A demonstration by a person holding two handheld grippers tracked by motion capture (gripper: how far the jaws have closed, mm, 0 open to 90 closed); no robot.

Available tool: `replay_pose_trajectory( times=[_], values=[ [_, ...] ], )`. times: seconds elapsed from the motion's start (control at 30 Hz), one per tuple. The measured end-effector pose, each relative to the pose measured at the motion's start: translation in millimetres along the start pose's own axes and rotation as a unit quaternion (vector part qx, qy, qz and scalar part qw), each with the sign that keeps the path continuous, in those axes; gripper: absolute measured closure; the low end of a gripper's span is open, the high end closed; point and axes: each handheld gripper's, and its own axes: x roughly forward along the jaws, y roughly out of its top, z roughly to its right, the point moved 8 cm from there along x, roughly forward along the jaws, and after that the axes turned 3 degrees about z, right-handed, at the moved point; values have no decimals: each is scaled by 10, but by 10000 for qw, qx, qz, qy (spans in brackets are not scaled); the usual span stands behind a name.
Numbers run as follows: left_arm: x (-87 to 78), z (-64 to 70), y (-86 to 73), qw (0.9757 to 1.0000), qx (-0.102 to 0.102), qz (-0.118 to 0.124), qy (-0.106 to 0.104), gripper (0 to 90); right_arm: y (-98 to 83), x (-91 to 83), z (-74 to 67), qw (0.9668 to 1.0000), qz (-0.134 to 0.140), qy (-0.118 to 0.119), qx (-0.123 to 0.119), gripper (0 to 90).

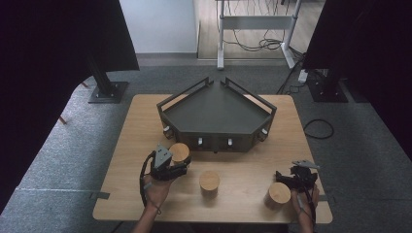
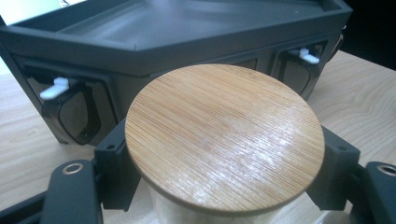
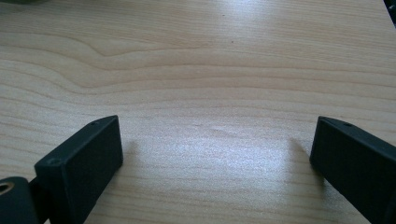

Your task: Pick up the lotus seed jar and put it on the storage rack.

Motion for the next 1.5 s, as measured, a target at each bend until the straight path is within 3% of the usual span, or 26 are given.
replay_pose_trajectory(
  times=[0.53,1.5],
  values=[
    [-16,-87,306,10000,-30,80,-46,256,0,0,0,10000,0,8,-1,20],
    [92,-318,848,9998,-123,162,85,256,0,0,2,10000,1,33,-27,20]
  ],
)
